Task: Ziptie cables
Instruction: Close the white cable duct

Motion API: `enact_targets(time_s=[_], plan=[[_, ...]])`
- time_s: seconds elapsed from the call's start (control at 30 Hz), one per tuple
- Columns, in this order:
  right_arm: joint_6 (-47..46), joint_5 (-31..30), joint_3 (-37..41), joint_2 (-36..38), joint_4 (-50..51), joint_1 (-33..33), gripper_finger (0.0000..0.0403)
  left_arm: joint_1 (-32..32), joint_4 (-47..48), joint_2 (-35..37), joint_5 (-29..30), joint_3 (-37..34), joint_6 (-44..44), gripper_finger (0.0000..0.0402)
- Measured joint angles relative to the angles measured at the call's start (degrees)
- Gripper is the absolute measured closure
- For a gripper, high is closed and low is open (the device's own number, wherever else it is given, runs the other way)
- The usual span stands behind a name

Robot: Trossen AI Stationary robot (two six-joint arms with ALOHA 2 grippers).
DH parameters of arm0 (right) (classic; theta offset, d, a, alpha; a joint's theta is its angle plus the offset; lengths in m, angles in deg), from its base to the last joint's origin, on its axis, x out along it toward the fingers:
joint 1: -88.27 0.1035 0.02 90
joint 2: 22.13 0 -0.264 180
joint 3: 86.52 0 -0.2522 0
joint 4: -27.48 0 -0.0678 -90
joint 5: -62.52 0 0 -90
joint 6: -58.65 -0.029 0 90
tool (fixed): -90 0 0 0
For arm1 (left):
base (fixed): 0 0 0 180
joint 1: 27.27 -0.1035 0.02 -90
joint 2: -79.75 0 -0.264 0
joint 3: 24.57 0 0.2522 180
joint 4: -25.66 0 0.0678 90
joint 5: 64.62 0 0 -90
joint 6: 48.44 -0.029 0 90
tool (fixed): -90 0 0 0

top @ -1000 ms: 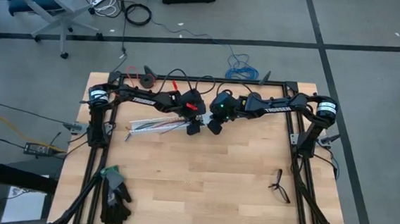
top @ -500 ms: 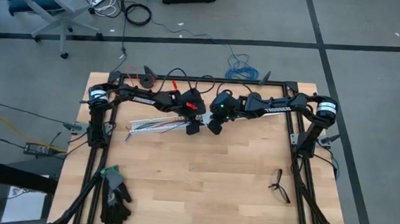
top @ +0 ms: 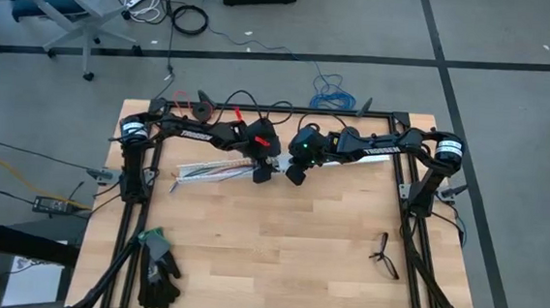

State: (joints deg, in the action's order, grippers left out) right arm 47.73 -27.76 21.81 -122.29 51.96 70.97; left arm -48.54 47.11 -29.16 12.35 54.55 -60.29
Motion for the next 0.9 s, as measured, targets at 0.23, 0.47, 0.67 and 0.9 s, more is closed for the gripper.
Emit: enact_targets(time_s=[0.23,0.47,0.67,0.9], plan=[[-0.02,-0.17,0.00,0.00,0.07,-0.02,0.0403,-2.55,0.53,4.36,-1.62,0.05,-0.39,0.0147],[-0.07,-0.16,0.00,0.00,0.03,-0.02,0.0403,-3.00,3.64,4.51,-3.84,-1.07,-1.26,0.0147],[-0.17,-0.11,0.02,0.00,0.00,-0.04,0.0403,-3.00,-9.18,5.98,-6.37,-10.12,3.36,0.0147],[-0.17,0.45,0.05,0.00,-0.08,-0.04,0.0403,-3.04,-18.45,6.98,-9.19,-15.63,9.03,0.0147]])
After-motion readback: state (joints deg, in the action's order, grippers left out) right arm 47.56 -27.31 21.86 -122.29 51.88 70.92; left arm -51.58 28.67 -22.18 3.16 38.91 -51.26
